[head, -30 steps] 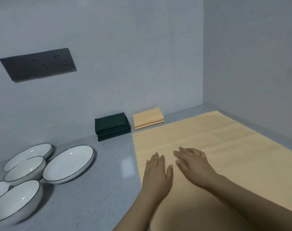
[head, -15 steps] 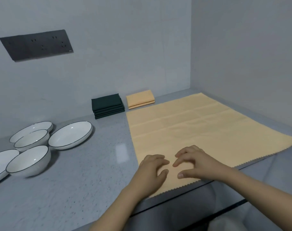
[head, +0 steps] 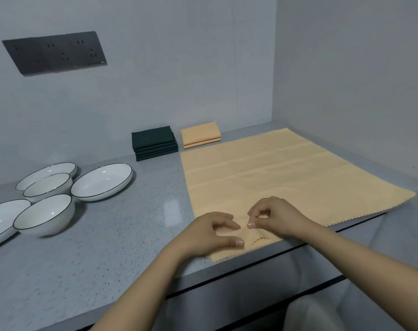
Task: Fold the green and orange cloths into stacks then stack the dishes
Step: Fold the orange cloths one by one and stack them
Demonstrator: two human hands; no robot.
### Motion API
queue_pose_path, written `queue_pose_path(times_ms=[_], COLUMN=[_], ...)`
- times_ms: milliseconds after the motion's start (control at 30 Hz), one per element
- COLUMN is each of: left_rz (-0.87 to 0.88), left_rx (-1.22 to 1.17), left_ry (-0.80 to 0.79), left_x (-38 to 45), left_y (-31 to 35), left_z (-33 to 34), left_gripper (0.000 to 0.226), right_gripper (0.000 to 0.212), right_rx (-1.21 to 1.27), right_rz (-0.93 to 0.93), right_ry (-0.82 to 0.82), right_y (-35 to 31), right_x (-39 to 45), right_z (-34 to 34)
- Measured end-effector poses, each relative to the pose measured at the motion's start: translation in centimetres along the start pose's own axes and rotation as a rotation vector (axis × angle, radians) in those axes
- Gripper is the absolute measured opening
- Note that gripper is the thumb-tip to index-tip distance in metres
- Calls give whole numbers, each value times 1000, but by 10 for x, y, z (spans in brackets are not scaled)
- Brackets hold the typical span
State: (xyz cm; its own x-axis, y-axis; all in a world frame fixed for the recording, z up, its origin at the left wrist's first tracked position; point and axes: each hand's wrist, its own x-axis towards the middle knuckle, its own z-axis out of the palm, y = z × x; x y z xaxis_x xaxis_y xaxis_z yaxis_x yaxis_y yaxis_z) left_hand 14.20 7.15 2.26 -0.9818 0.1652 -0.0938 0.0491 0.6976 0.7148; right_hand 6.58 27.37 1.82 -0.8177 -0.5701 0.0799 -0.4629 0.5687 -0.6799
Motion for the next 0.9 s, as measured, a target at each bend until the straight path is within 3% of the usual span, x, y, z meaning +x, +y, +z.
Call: queue_pose_path(times_ms=[234, 400, 601, 734, 901], left_rz=[33, 77, 145, 103, 60], left_rx=[170, 235, 230, 226, 201], left_ry=[-35, 75, 149, 146, 110], left_x=[3, 7, 7, 9, 10], left_y=[11, 15, 22, 19, 10], left_z=[-3, -2, -8, -13, -34], left_gripper=[70, 59, 23, 26, 47], right_gripper=[13, 16, 20, 33, 16], right_rx=[62, 78, 100, 21, -271], right_rz=[132, 162, 96, 48, 88], right_ry=[-54, -94, -115, -210, -255], right_y=[-10, -18, -21, -24, -13], right_x=[8, 16, 13, 0, -8], right_z=[-13, -22, -32, -47, -71])
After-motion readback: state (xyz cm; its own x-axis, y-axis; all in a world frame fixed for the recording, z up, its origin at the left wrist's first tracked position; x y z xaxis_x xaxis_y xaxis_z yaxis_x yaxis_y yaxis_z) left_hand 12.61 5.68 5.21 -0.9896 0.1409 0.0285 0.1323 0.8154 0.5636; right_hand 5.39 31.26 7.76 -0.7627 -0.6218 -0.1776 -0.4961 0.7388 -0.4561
